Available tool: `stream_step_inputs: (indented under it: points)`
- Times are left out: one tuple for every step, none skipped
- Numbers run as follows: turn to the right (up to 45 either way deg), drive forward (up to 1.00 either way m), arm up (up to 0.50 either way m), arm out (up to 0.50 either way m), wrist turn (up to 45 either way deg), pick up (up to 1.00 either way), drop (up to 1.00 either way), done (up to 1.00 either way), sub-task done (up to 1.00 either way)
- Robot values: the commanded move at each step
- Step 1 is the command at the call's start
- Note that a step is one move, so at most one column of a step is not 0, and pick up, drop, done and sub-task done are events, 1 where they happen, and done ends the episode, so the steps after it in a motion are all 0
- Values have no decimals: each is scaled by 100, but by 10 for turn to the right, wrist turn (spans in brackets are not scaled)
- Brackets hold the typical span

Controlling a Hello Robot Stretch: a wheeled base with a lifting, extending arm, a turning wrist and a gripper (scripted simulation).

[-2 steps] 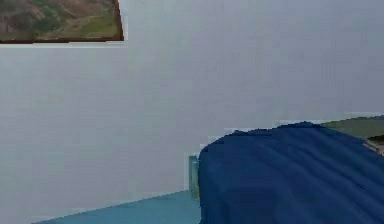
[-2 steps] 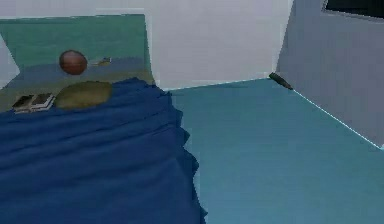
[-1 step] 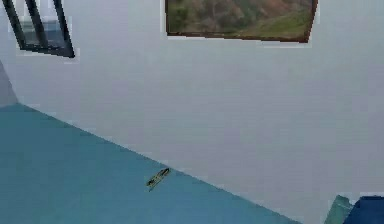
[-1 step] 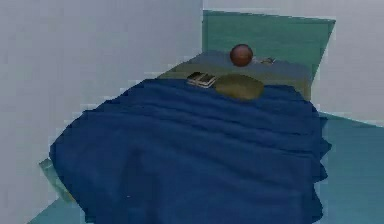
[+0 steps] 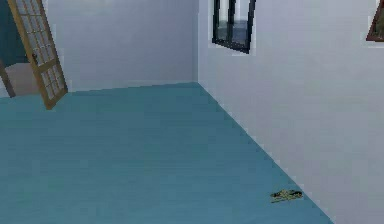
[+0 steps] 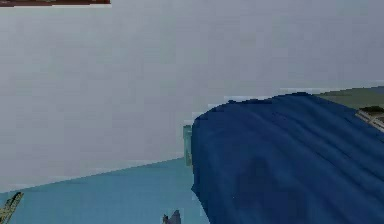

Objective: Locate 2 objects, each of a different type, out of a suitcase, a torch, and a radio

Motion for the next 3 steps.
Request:
stream_step_inputs:
  points:
    - [-120,0,0,0,0,0,0,0,0]
    - [0,20,0,0,0,0,0,0,0]
    - [-450,0,0,0,0,0,0,0,0]
